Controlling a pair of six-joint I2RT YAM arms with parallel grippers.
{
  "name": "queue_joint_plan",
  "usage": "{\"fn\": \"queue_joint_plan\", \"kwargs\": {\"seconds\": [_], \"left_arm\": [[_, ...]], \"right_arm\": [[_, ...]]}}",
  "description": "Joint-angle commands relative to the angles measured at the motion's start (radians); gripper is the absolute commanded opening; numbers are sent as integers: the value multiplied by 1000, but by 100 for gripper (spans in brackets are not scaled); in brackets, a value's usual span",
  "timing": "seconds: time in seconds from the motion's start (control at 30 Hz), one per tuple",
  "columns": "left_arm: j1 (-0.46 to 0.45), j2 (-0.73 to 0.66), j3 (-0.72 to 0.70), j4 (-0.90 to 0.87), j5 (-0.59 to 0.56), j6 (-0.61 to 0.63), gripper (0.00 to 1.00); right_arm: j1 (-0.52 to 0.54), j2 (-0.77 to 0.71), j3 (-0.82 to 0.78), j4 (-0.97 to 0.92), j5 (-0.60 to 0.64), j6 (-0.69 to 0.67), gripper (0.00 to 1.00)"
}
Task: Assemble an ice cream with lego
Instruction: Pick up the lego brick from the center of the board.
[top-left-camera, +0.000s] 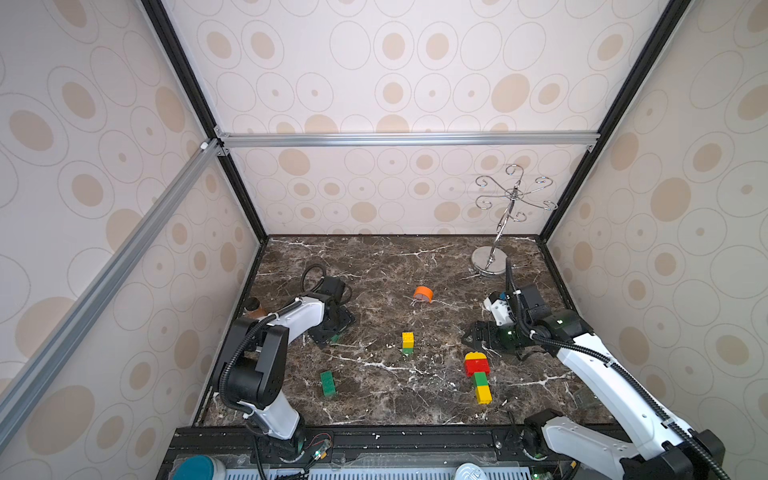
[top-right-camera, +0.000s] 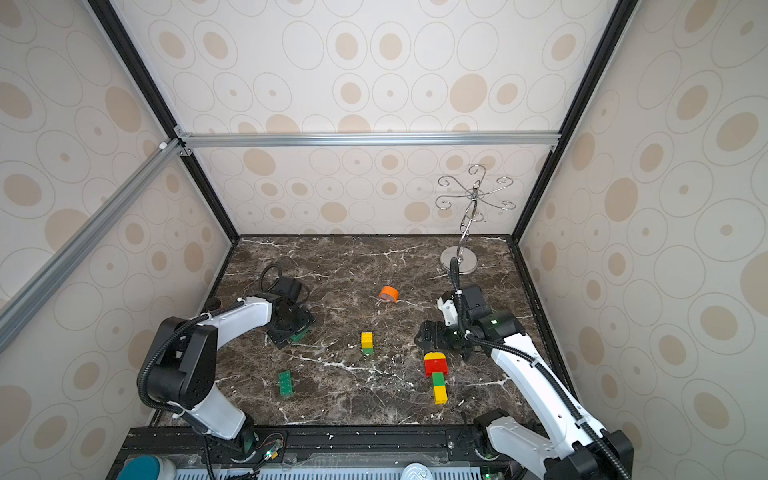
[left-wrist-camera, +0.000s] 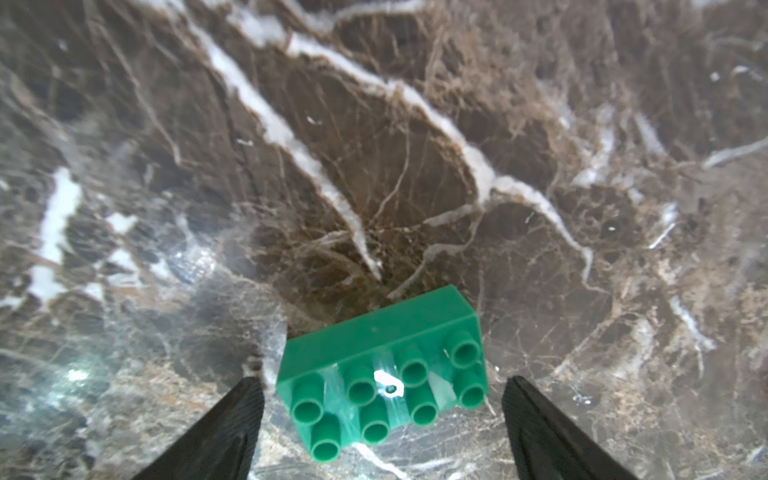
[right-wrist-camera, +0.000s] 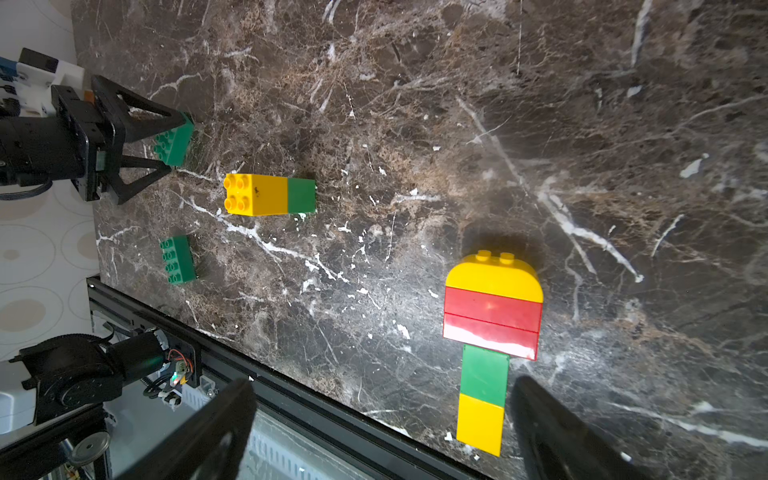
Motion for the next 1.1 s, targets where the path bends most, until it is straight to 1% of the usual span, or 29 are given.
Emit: {"fn": "queue_joint_plan", "kwargs": {"seconds": [0.0,0.33,0.43,0.83,1.07], "left_arm": [[10,15,4,19,2,-39,90],[9,48,38,-6,4,-70,89],[10,55,57,-33,-14,-68,88],[20,96,102,-89,-33,-61,78],[22,127,140,-122,-45,-38,77]], "right_arm": [[-8,-14,6,-18,6,-11,98],[-8,-20,-1,-12,15,-12,98],[-8,-18,-6,-5,14,-10,98],[-8,-16,-12,2,14,-12,98],[-8,-26,-21,9,15,-14,99]]}}
